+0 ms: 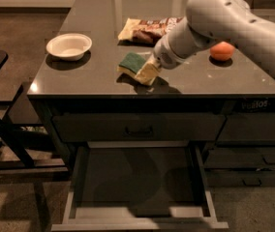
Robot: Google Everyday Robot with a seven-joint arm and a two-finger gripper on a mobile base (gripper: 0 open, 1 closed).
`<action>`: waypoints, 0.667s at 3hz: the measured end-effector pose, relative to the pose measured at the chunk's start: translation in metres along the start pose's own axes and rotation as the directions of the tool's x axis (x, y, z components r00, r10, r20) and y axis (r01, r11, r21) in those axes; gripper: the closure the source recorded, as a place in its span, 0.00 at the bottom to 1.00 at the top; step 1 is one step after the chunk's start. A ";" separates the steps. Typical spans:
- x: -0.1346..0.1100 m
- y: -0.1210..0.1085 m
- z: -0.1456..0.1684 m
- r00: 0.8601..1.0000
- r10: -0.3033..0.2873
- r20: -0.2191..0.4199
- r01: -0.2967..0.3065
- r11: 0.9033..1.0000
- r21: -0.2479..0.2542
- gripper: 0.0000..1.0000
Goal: Pick sponge from middle drawer and place on counter
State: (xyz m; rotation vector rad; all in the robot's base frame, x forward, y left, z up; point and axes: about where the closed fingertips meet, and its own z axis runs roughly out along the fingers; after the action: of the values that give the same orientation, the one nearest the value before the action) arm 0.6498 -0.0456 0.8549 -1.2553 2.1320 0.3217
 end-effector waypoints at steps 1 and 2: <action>-0.003 -0.010 0.022 1.000 -0.012 -0.019 0.012 1.000 -0.024 1.00; -0.004 -0.011 0.023 1.000 -0.012 -0.018 0.011 1.000 -0.025 0.81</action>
Offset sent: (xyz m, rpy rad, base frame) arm 0.0159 0.0067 -0.0121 -0.0113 0.0170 0.0186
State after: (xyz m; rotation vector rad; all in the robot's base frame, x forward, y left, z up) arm 0.6693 -0.0368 0.8402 -1.2888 2.1413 0.3336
